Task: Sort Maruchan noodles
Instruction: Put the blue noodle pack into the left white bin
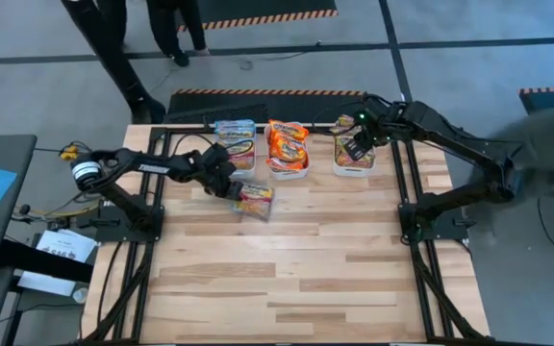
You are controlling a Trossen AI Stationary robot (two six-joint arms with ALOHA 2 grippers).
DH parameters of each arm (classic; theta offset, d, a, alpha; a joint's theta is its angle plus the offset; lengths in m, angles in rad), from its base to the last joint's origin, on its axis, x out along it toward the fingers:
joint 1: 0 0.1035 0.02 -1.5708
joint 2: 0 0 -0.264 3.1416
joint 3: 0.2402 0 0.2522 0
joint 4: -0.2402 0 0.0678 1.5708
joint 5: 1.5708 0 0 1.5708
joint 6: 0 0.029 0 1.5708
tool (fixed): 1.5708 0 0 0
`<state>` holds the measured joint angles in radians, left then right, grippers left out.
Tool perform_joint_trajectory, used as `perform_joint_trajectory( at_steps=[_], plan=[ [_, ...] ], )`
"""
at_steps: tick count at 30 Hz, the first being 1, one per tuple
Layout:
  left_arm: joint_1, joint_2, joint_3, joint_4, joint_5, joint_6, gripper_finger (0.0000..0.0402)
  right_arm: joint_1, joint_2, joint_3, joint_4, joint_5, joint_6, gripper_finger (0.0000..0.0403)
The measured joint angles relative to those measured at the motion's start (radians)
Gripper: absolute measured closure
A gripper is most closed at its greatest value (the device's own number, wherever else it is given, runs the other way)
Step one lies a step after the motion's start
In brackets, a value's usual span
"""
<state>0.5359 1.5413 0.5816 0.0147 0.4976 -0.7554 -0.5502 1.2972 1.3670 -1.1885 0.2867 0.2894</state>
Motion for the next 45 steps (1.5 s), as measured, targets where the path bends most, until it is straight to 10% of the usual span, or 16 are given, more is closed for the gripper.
perform_joint_trajectory(
  at_steps=[14,26,45],
  plan=[
    [-0.003,-0.283,-0.002,-0.001,0.012,0.064,0.0401,-0.002,0.000,0.000,0.001,0.002,0.000,0.0237],
    [0.074,-0.482,0.000,-0.009,-0.242,0.188,0.0401,-0.002,0.000,0.000,0.018,0.002,0.000,0.0237],
    [0.246,-0.372,0.000,-0.033,-0.377,0.280,0.0401,-0.002,0.000,0.000,0.020,-0.016,-0.002,0.0237]
  ],
)
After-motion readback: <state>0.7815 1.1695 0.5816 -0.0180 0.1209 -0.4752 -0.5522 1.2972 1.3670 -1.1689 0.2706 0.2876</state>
